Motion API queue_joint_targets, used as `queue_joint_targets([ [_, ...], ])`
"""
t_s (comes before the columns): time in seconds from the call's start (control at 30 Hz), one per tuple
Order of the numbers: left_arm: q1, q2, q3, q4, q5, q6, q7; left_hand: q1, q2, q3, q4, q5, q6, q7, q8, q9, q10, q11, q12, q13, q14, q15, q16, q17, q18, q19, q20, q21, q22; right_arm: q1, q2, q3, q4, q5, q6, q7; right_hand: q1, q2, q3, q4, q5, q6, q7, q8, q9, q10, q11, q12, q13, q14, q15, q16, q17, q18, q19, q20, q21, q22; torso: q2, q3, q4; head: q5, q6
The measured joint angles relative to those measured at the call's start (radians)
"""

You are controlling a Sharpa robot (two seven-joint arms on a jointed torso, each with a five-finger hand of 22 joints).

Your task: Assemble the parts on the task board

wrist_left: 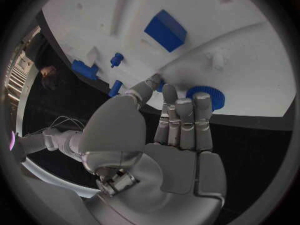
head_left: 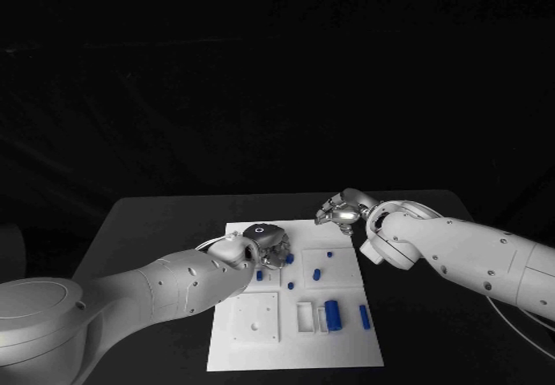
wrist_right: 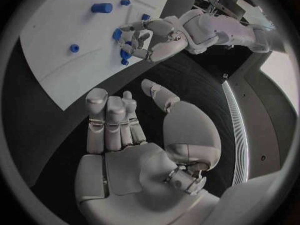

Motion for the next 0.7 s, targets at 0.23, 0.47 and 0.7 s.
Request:
queue_joint_targets([
  [0.23,-0.005,0.000,-0.002,-0.002,0.001,-0.018,0.017,-0.018,0.007,0.008,0.005,0.078,0.015,0.010,-0.007,-0.007,0.024,-0.005,0.004,-0.001,0.015,-0.007,0.009,0.001,0.002,0.015,-0.003,0.013,0.000,0.000,0.000,0.000,0.000,0.000,0.000,0.000,0.000,0.000,0.000,0.000,0.000,0.001,-0.001,0.000,0.000,0.000,0.000,0.000,0.000,0.000,0.000,0.000,0.000,0.000,-0.001,0.001,0.000,0.000,0.000,-0.0002,0.0001,0.001,0.000],
  [0.47,-0.012,-0.005,-0.005,0.001,0.012,-0.049,0.031,-0.024,0.014,0.008,0.005,0.097,0.033,0.007,-0.005,-0.004,0.042,-0.010,0.009,0.001,0.030,-0.015,0.012,0.002,0.002,0.027,-0.008,0.023,0.000,0.000,0.000,0.000,0.000,0.000,0.000,0.000,0.000,0.000,0.000,0.000,0.000,0.002,0.000,0.000,0.000,0.000,0.000,0.000,0.000,0.000,0.000,0.000,0.000,0.000,0.000,0.003,0.000,0.000,0.000,-0.0008,0.0005,0.001,0.002],
  [0.7,-0.015,-0.011,-0.007,0.007,0.025,-0.063,0.034,-0.037,-0.017,0.004,0.001,0.087,0.009,0.010,-0.025,-0.009,0.031,0.002,0.003,0.004,0.027,-0.008,0.000,-0.004,0.001,0.027,-0.008,0.019,0.000,0.000,0.000,0.000,-0.001,0.000,0.000,0.000,0.000,0.000,0.000,0.000,0.000,0.002,0.000,0.000,0.000,0.000,0.000,0.000,-0.001,0.000,0.000,0.000,0.000,0.000,0.000,0.003,-0.001,0.000,-0.001,-0.0013,0.0007,0.000,0.003],
])
